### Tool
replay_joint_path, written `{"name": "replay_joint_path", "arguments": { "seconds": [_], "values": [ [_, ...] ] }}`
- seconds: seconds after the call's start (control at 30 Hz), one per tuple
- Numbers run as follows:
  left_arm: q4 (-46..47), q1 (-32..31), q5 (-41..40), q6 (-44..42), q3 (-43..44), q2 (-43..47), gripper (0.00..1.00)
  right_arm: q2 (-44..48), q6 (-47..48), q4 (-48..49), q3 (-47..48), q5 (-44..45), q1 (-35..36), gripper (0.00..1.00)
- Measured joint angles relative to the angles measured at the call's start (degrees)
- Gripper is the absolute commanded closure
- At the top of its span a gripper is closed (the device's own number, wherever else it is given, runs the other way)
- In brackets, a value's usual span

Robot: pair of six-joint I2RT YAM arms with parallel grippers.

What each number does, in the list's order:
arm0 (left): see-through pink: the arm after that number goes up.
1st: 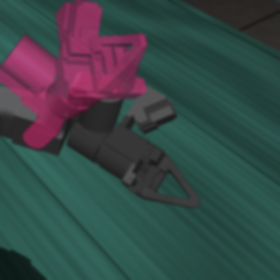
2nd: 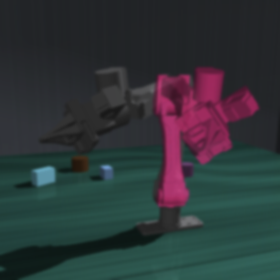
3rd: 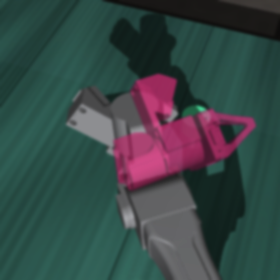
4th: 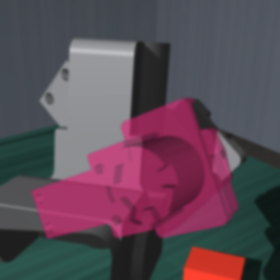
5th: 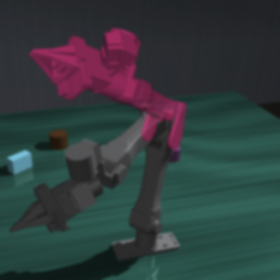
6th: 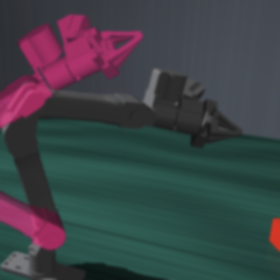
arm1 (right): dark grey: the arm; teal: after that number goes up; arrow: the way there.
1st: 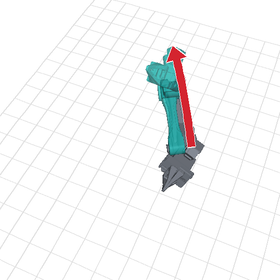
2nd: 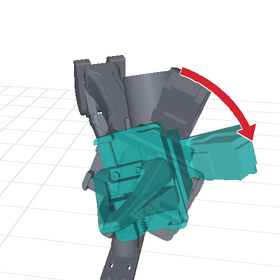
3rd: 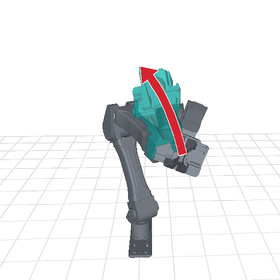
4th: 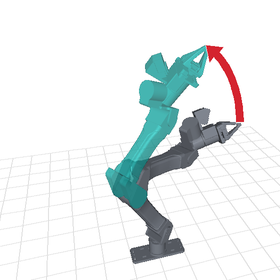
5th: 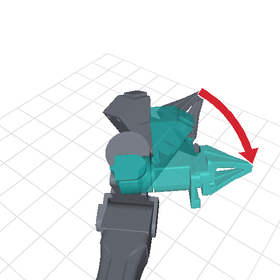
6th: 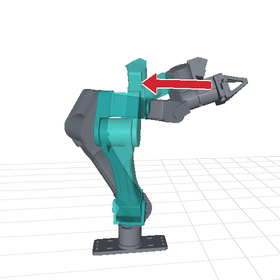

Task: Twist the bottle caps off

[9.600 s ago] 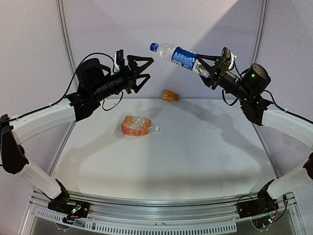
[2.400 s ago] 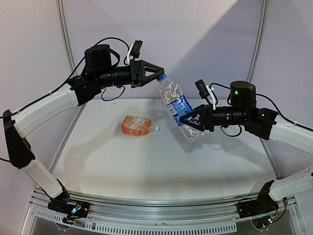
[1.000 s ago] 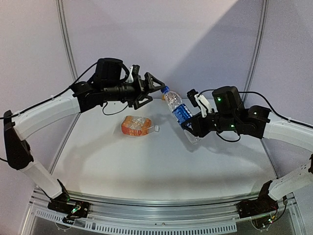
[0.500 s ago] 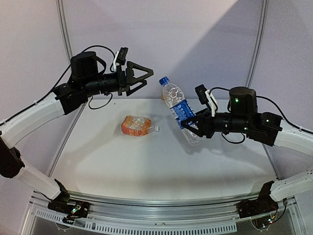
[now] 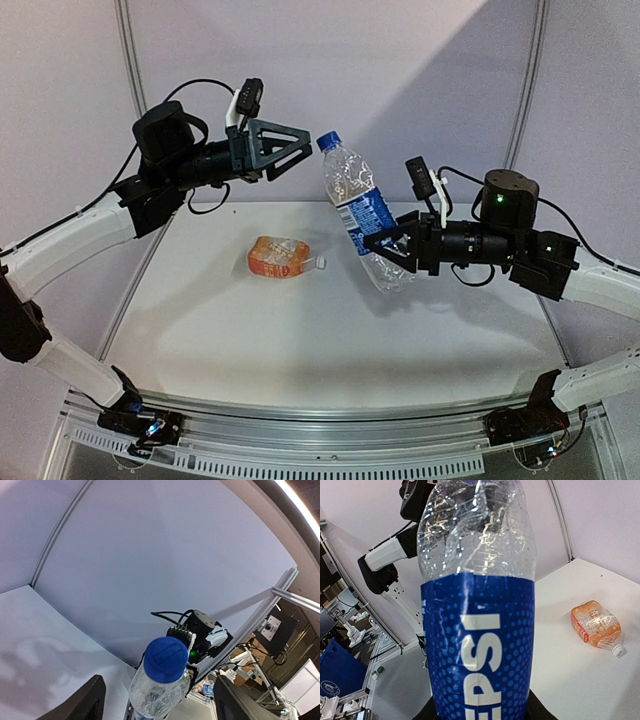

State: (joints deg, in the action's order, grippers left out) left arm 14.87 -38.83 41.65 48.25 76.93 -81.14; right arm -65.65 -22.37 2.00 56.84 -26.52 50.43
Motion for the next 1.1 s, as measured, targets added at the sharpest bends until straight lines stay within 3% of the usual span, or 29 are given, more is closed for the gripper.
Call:
{"name": "replay_joint_path", "arguments": {
  "seconds": [0.43, 0.87, 0.97, 1.1],
  "values": [
    [0.44, -0.2, 1.11, -0.76, 4.92, -4.74, 0.43, -0.59, -1.7, 1.73, -0.81, -2.84, 0.0, 1.0],
    [-0.17, -1.4, 1.68, -2.51, 5.86, -5.05, 0.42, -1.29, -2.89, 2.54, -0.87, -2.99, 0.0, 1.0],
    [-0.83, -1.62, 1.64, -2.91, 5.86, -5.09, 0.49, -1.29, -3.1, 2.82, -0.87, -2.99, 0.0, 1.0],
    [-1.77, -1.99, 1.44, -3.52, 5.92, -5.16, 0.69, -1.29, -3.37, 3.32, -0.87, -2.99, 0.0, 1.0]
  ]
}}
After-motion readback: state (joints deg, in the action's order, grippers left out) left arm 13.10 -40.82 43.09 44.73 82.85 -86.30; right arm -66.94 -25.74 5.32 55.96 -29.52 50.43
